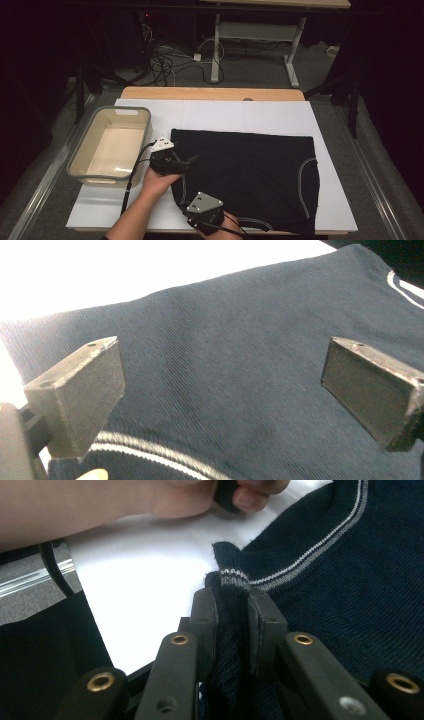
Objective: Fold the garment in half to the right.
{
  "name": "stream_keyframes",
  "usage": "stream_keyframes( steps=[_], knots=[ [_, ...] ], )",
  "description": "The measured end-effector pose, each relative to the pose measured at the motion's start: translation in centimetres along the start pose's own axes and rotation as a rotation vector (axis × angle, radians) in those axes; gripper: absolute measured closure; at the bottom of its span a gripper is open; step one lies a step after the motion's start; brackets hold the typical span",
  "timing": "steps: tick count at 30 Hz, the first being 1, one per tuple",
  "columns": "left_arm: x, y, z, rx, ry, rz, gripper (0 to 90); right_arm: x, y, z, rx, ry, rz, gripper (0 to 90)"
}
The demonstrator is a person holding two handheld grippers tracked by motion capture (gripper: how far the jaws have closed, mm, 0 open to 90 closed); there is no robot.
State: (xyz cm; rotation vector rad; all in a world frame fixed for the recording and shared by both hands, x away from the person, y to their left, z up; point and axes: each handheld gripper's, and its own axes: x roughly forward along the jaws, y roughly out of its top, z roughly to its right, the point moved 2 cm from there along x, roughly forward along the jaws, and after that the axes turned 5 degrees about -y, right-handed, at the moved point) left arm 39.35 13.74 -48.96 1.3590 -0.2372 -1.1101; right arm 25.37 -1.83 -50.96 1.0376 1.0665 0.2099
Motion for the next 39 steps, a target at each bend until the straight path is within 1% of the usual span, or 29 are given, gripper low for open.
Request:
stream_keyframes(
  steps=[4,8,13,15,17,18,20,24,26,30,31,33,35,36,38,39],
  knots=[
    [0.5,0.8,-0.5,-0.005,0.005,-0.007,3.3,0.0,0.0,0.0,-0.002,0.0,-0.002,76.4],
    [0.8,1.8,-1.0,-0.001,0.028,-0.011,3.3,0.0,0.0,0.0,-0.001,0.001,-0.004,76.4],
    [1.0,3.3,-1.5,-0.011,0.026,0.0,3.3,0.0,0.0,0.0,-0.008,-0.005,-0.001,76.3],
    [1.1,3.9,-1.7,-0.008,0.033,-0.005,3.3,0.0,0.0,0.0,-0.012,-0.006,-0.001,76.3],
    [1.3,4.4,-2.1,-0.012,0.04,-0.01,4.9,0.0,0.0,0.0,-0.012,-0.006,-0.002,76.2],
    [1.4,4.7,-2.6,-0.019,0.05,-0.016,6.0,0.1,0.0,-0.1,-0.009,-0.006,-0.002,76.3],
    [1.8,5.0,-3.5,-0.045,0.062,-0.032,7.1,0.0,0.0,-0.1,-0.009,-0.007,-0.003,76.2],
    [3.0,4.9,-5.0,-0.068,0.11,-0.083,7.5,0.0,0.0,-0.1,-0.016,-0.011,0.0,76.1],
    [3.6,4.5,-5.4,-0.064,0.14,-0.108,7.3,0.0,0.0,-0.1,-0.016,-0.011,0.0,76.1],
    [4.6,4.1,-6.2,-0.086,0.189,-0.127,7.2,0.0,0.0,-0.2,-0.022,-0.013,0.002,76.1],
    [4.7,4.0,-6.4,-0.09,0.208,-0.132,7.2,0.0,0.0,-0.2,-0.021,-0.014,0.001,76.0],
    [4.8,3.9,-6.7,-0.106,0.219,-0.136,7.3,0.0,0.0,-0.2,-0.023,-0.016,0.002,76.0],
    [4.9,3.8,-7.1,-0.109,0.244,-0.151,7.3,0.0,0.0,-0.2,-0.027,-0.018,0.001,76.0],
    [4.9,3.6,-7.3,-0.116,0.258,-0.163,7.3,0.0,0.0,-0.2,-0.029,-0.02,0.001,76.0],
    [4.9,3.3,-7.7,-0.143,0.279,-0.195,7.3,0.0,0.0,-0.3,-0.029,-0.022,0.003,75.9],
    [4.9,3.2,-7.9,-0.158,0.279,-0.208,7.4,0.0,0.0,-0.3,-0.03,-0.023,0.004,75.8]
  ],
)
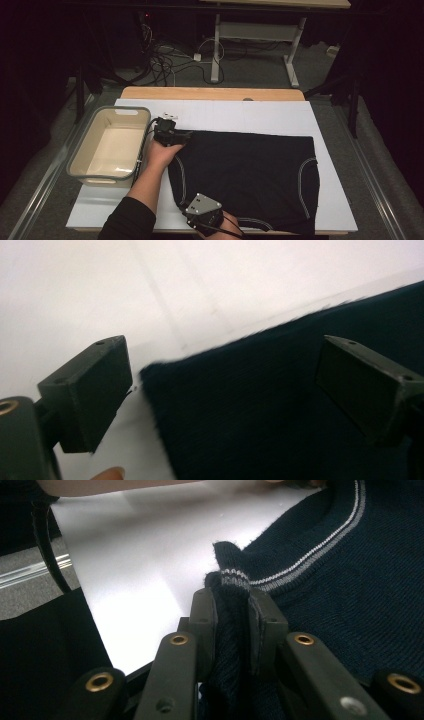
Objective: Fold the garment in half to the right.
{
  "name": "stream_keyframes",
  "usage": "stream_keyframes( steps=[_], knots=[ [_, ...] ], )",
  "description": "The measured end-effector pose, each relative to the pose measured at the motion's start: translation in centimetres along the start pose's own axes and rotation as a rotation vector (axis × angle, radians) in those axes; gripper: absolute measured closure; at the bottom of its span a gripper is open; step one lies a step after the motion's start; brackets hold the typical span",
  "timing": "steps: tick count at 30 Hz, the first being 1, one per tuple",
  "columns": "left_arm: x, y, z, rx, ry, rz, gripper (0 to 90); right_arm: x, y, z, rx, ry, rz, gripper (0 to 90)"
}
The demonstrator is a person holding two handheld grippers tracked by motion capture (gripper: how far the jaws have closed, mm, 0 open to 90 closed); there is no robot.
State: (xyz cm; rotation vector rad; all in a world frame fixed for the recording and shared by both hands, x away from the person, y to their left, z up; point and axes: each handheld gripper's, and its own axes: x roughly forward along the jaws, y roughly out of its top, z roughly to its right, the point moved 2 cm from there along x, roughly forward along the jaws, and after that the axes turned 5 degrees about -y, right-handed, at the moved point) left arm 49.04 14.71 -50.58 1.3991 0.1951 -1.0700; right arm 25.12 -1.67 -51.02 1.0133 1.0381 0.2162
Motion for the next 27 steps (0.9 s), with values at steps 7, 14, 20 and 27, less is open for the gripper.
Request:
stream_keyframes(
  steps=[7,14,20,27],
  knots=[
    [-0.03,-0.13,0.04,-0.011,0.063,-0.033,26.4,0.0,-0.01,-0.06,-0.006,-0.003,0.0,75.8],
    [-0.32,-0.51,0.12,-0.024,0.082,-0.005,46.4,0.0,0.0,-0.08,-0.007,-0.005,-0.001,75.7],
    [-0.35,-0.65,0.23,-0.002,0.042,0.001,59.4,0.02,0.01,-0.13,-0.008,-0.008,-0.002,75.7],
    [-0.37,-0.76,0.41,0.027,0.013,0.002,70.3,0.02,0.0,-0.15,-0.01,-0.009,-0.001,75.7]
  ],
)
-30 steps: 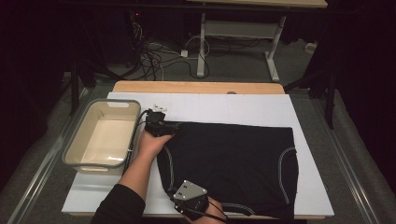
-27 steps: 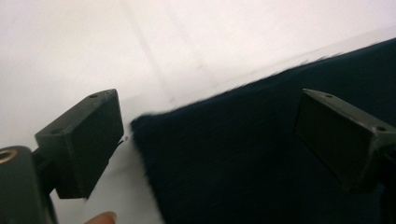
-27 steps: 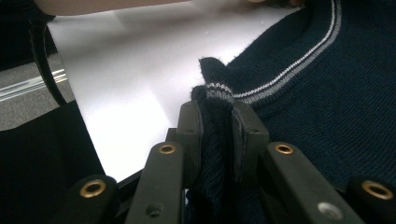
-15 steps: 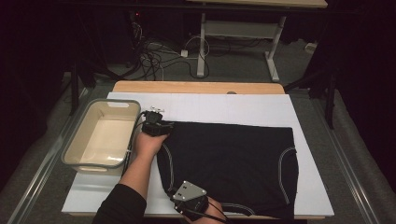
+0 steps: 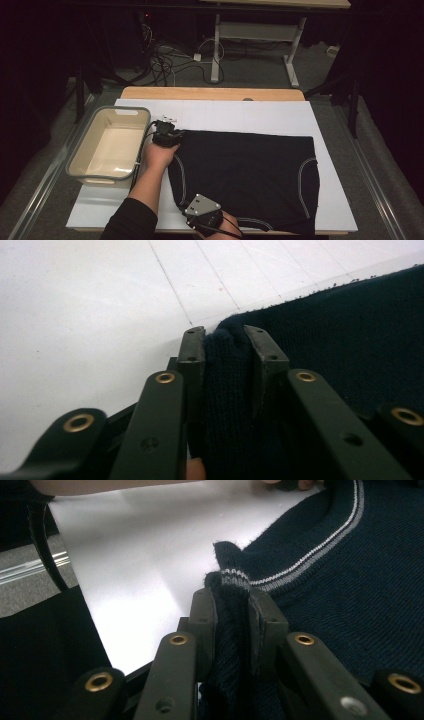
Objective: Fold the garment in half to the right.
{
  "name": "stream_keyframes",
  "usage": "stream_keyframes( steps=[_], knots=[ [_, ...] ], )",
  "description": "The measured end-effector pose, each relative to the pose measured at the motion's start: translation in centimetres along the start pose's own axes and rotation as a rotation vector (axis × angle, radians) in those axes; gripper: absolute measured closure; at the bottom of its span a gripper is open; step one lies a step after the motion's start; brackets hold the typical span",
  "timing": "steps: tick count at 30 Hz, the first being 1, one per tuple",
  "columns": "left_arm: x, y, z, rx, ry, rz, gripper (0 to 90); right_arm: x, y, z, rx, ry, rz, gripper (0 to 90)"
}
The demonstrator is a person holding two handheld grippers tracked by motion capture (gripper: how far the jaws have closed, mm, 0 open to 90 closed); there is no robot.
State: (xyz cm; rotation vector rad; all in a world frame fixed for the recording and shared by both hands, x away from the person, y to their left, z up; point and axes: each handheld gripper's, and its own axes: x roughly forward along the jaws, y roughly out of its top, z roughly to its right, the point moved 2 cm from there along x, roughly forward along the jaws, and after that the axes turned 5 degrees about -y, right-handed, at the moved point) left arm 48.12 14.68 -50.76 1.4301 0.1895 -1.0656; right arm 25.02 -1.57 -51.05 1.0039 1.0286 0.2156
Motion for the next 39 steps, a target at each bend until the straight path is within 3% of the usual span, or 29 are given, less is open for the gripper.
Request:
stream_keyframes(
  steps=[7,14,17,19,29,39],
  knots=[
    [-0.1,-0.1,0.3,0.02,0.001,0.011,73.5,0.0,0.0,0.0,-0.009,-0.003,-0.001,75.8],
    [-0.4,0.3,0.8,-0.021,-0.031,0.026,73.7,-0.2,0.0,-0.4,-0.031,-0.028,0.024,76.8],
    [-0.8,0.7,1.1,-0.044,-0.042,0.043,74.0,-0.6,0.0,-0.2,-0.011,-0.021,0.049,77.0],
    [-1.0,0.9,1.3,-0.049,-0.043,0.049,73.9,-0.9,0.1,-0.1,0.012,-0.017,0.066,77.0],
    [-2.6,2.8,2.8,-0.045,-0.059,0.066,73.8,-4.0,1.3,1.3,0.029,-0.045,0.153,77.2],
    [-2.4,4.0,5.2,-0.028,-0.093,0.083,73.7,-6.4,0.2,2.6,0.038,-0.081,0.2,76.9]
  ],
)
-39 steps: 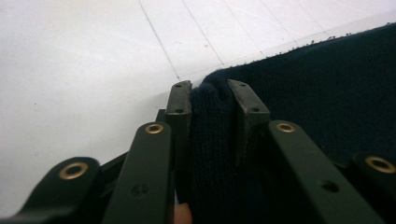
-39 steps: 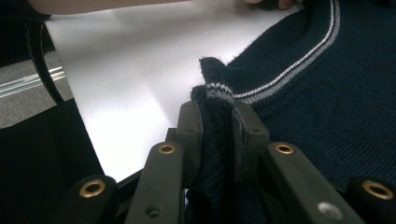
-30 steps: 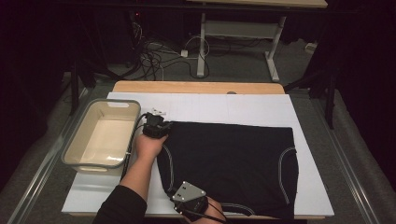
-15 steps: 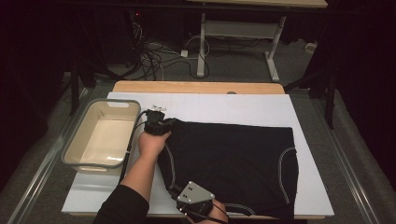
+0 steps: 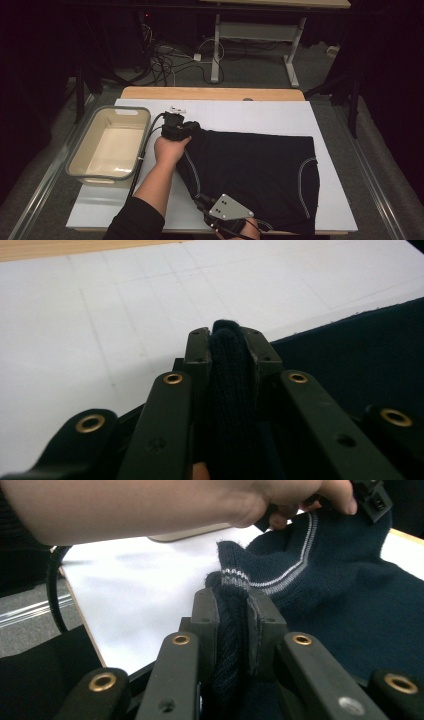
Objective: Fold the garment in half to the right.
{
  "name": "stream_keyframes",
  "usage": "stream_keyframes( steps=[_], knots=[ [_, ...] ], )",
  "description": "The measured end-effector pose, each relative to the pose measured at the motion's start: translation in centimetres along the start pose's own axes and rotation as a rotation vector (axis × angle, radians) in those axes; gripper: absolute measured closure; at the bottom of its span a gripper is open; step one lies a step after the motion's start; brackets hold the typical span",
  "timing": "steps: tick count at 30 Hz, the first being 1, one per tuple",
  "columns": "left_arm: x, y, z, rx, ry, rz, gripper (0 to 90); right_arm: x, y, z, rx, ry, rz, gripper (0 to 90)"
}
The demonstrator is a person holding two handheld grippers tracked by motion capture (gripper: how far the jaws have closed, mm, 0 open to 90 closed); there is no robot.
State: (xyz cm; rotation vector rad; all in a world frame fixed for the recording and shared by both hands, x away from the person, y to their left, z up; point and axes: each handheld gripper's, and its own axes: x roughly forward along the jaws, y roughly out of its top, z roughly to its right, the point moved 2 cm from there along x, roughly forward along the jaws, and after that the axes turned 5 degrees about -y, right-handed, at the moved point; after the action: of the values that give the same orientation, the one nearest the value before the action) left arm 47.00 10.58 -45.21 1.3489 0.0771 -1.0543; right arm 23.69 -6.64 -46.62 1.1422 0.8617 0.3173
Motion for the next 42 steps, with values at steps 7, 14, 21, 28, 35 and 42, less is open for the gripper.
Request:
stream_keyframes(
  steps=[7,14,21,28,35,42],
  knots=[
    [1.2,1.1,2.6,0.045,-0.034,0.006,73.6,-2.0,-1.3,1.9,0.026,-0.038,0.003,76.7],
    [2.4,2.3,5.1,0.083,-0.066,0.005,73.5,-4.0,-2.3,3.3,0.042,-0.092,0.016,76.7],
    [3.8,3.2,7.3,0.106,-0.097,0.011,73.5,-5.7,-3.3,4.3,0.058,-0.134,0.023,76.6],
    [5.3,4.1,9.6,0.132,-0.126,0.016,73.5,-7.3,-4.2,5.3,0.084,-0.176,0.03,76.6],
    [7.3,4.2,11.4,0.144,-0.156,0.007,73.4,-8.8,-5.6,6.1,0.1,-0.222,0.014,76.6],
    [8.9,4.4,13.3,0.15,-0.19,0.005,73.4,-10.0,-6.7,6.7,0.12,-0.258,0.002,76.6]
  ],
)
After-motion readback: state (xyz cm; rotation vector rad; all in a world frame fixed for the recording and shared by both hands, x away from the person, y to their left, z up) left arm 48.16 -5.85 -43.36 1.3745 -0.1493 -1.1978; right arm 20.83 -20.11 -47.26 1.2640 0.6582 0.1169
